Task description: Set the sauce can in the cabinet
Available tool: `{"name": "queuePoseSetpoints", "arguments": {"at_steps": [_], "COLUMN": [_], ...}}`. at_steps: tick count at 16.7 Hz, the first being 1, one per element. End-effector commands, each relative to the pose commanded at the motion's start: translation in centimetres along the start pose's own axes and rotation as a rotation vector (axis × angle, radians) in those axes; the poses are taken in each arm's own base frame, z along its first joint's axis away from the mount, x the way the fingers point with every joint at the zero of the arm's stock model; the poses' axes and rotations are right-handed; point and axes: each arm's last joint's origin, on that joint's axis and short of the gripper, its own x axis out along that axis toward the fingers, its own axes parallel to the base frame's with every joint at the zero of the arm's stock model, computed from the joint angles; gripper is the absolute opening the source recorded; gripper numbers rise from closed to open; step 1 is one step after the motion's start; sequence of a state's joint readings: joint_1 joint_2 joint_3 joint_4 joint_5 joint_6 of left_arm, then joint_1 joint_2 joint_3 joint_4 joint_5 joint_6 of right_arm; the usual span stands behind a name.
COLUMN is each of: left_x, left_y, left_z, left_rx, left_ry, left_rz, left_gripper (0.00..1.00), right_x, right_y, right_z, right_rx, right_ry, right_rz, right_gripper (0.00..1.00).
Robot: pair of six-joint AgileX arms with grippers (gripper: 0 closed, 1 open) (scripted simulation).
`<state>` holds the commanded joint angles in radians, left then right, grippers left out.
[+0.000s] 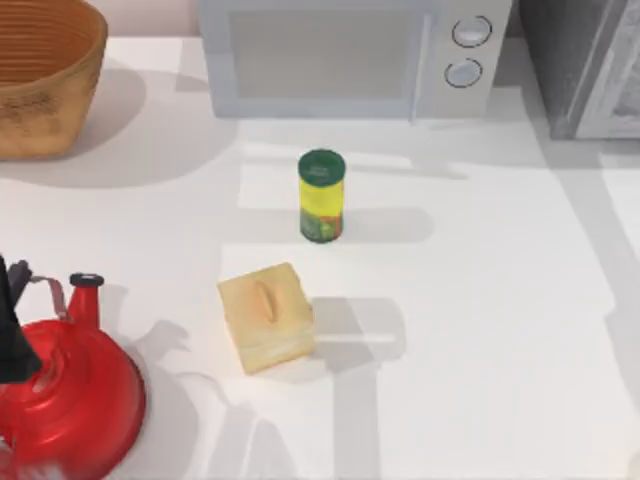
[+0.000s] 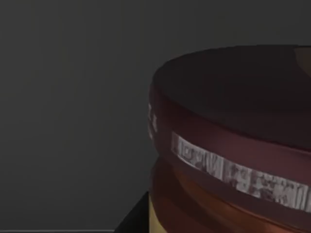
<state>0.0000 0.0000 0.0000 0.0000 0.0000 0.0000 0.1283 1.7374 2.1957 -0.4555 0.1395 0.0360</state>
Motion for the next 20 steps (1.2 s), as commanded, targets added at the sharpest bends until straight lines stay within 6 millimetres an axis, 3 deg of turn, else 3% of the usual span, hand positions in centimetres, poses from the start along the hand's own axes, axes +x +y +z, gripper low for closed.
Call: {"name": "queuePoseSetpoints", "arguments": {"at_steps": [4, 9, 20], "left_x": [0.0, 0.0, 0.0], "left_y": [0.0, 0.0, 0.0], "left_z": [0.0, 0.0, 0.0], "left_rx": [0.000, 0.000, 0.000], "left_ry": [0.000, 0.000, 0.000], "left_rz": [0.000, 0.000, 0.000], "left_gripper": [1.00, 1.00, 1.00], "right_x": [3.4, 3.8, 3.8], "right_y": [-0.4, -0.5, -0.5], "right_z": [-1.2, -1.4, -1.4], "right_rx": [-0.014, -0.016, -0.016], "right_ry": [0.007, 0.006, 0.006], "right_rz": [-0.007, -0.005, -0.005], "right_gripper": [0.00, 0.00, 0.83]}}
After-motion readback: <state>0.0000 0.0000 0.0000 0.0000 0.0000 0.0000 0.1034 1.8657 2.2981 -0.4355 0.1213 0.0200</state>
